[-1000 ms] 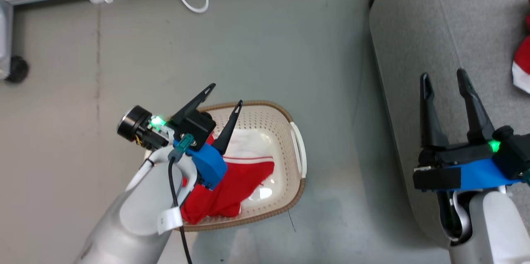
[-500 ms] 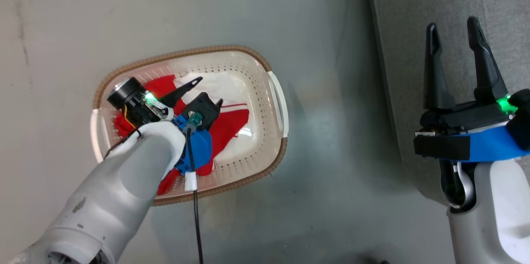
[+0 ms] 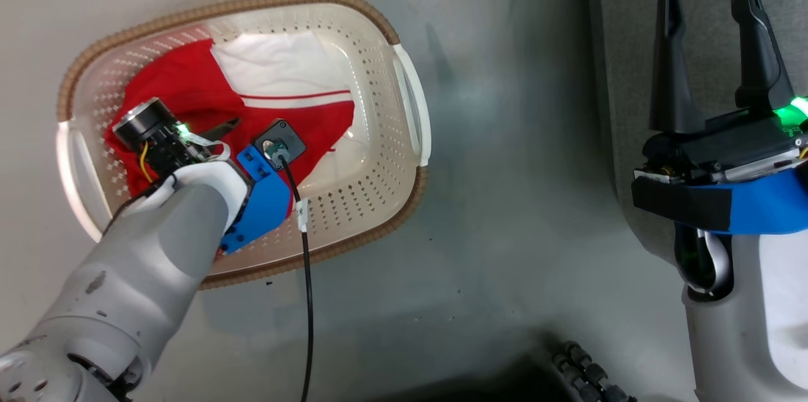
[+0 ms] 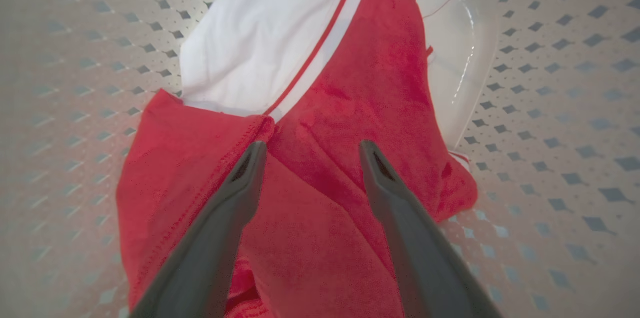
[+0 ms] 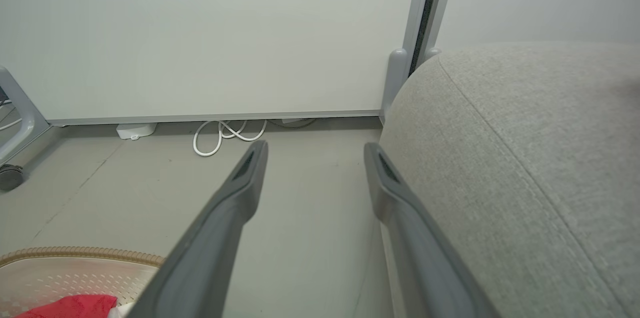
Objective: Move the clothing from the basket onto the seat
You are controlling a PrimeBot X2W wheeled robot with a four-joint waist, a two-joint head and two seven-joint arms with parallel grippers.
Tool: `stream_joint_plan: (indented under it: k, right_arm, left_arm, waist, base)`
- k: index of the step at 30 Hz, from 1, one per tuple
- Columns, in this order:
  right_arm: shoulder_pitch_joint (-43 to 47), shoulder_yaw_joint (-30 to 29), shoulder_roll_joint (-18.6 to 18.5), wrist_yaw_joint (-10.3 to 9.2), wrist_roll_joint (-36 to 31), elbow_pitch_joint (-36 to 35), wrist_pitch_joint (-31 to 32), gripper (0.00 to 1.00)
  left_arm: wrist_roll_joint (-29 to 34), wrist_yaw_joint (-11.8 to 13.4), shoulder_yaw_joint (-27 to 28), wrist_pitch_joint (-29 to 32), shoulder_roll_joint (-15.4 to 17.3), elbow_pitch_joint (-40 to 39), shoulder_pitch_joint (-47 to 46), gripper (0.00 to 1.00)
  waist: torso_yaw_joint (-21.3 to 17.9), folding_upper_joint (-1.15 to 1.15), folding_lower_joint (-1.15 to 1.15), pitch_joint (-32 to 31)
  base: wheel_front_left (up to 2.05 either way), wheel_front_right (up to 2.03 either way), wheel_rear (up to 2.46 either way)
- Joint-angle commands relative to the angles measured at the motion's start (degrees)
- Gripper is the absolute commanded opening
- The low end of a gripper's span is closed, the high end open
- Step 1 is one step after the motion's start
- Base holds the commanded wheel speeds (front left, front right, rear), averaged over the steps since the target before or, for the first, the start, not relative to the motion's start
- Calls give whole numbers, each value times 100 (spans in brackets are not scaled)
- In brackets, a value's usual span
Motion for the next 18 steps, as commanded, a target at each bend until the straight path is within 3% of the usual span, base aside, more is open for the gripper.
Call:
stream_joint_plan:
  k: [1,7,18]
  right_arm:
    - [-118,21,10,1,-23,-68,-22,100]
    - [-163,96,10,1,-26,-372,-22,100]
    - [-104,109,11,1,15,-734,-21,100]
  left_arm:
    - [-3,-4,-85,85,72,30,-141,100]
    - [-118,-4,-402,773,221,109,-344,100]
    - [-76,1,-590,1238,359,168,-704,100]
  waist:
    - [-65,0,-1,210]
    - [-153,0,-1,569]
    - [-267,0,-1,1066]
  base:
    - [0,0,0]
    - [0,0,0]
    - [0,0,0]
